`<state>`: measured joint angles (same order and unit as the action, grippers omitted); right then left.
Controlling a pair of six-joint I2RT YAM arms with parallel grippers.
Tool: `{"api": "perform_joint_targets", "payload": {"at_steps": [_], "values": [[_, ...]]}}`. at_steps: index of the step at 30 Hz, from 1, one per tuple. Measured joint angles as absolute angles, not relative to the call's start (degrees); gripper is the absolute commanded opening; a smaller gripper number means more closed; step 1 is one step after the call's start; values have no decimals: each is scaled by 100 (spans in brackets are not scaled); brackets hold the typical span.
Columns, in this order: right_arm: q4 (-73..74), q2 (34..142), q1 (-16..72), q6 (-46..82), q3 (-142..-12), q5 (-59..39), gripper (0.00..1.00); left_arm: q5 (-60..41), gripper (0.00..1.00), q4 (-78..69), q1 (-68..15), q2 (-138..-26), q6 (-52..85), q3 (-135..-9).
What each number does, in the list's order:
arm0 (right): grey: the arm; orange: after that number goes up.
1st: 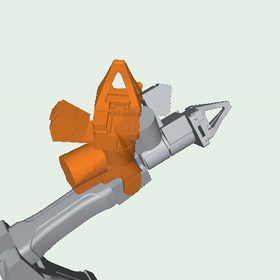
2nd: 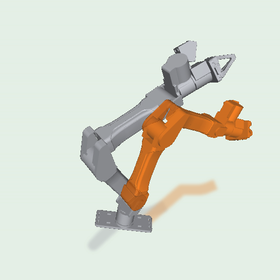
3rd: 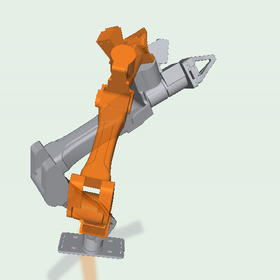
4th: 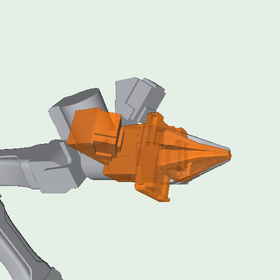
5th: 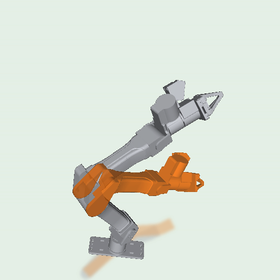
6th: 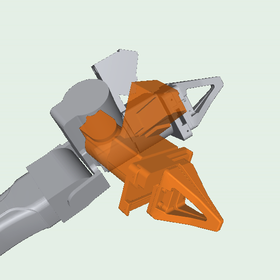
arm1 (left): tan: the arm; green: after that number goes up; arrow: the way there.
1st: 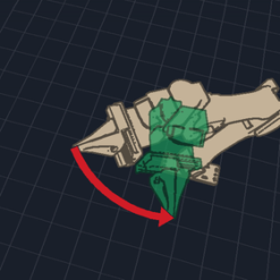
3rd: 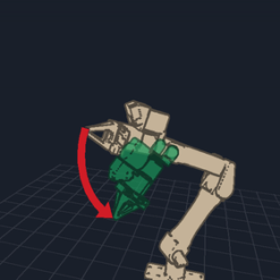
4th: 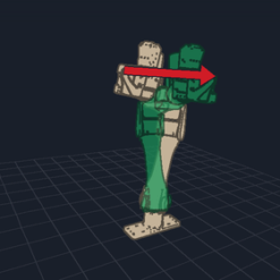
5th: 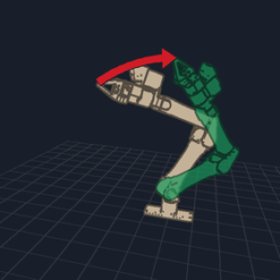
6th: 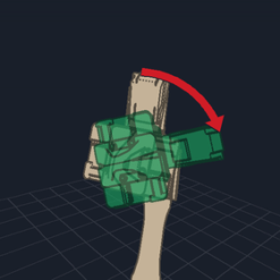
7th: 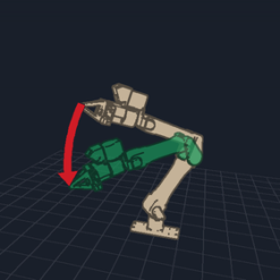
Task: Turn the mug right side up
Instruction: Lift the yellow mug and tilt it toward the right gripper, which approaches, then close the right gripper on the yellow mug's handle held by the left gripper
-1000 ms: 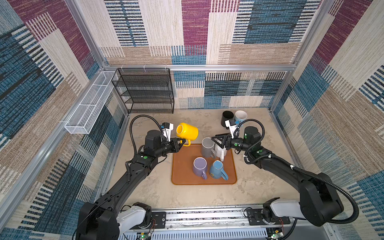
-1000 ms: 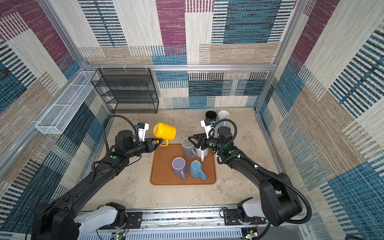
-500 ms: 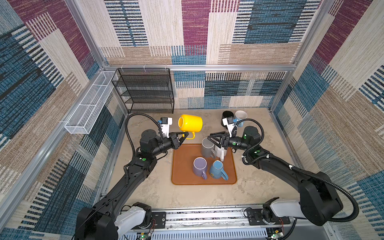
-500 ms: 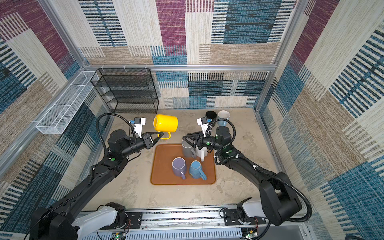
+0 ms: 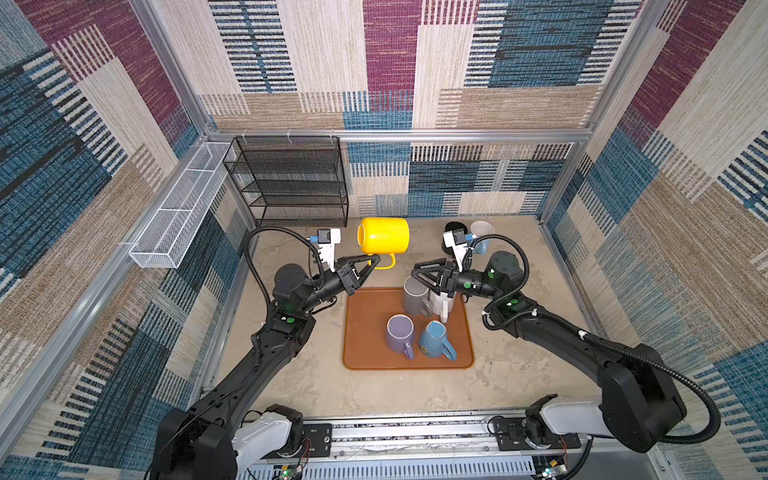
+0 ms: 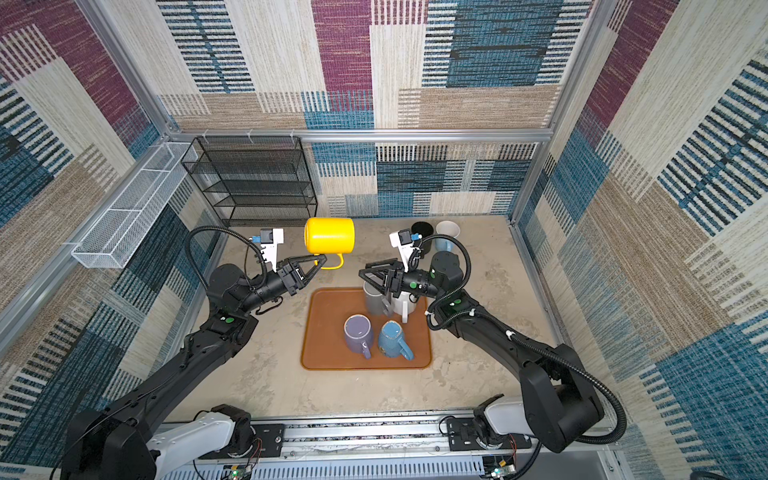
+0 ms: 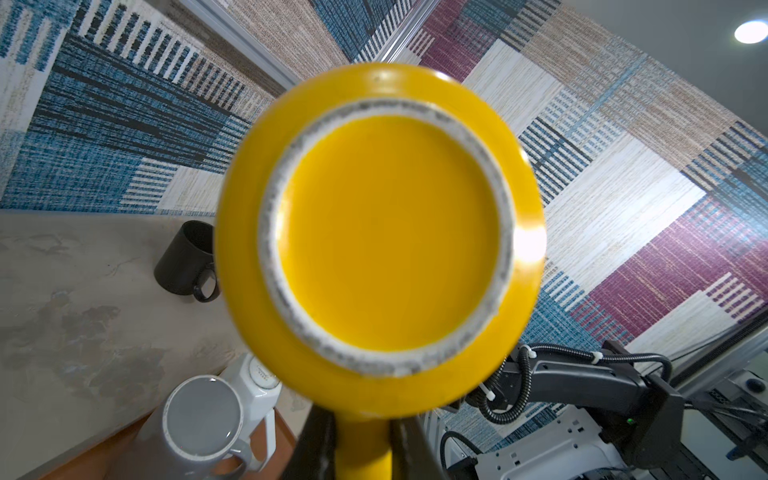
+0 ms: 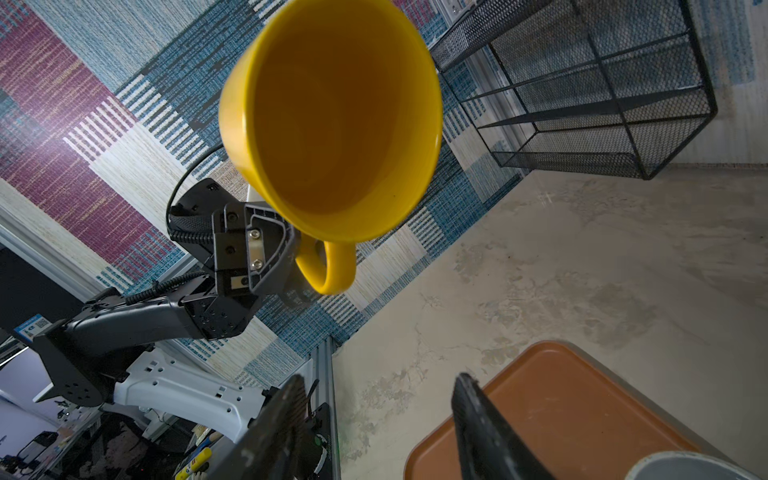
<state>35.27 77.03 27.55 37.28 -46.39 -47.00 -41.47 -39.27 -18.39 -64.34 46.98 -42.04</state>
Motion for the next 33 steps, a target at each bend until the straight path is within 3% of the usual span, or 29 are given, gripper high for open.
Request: {"api": "perform_joint_targets", "payload": {"at_steps": [22, 33], "values": [[4248, 8143, 2993, 3962, -5188, -4794, 59, -4364, 0, -6001, -2121, -7277, 5555, -4069], [4722, 8320, 3037, 4274, -5369, -4794, 53, -4372, 0, -6521, -2211, -7557, 5684, -4069]]}}
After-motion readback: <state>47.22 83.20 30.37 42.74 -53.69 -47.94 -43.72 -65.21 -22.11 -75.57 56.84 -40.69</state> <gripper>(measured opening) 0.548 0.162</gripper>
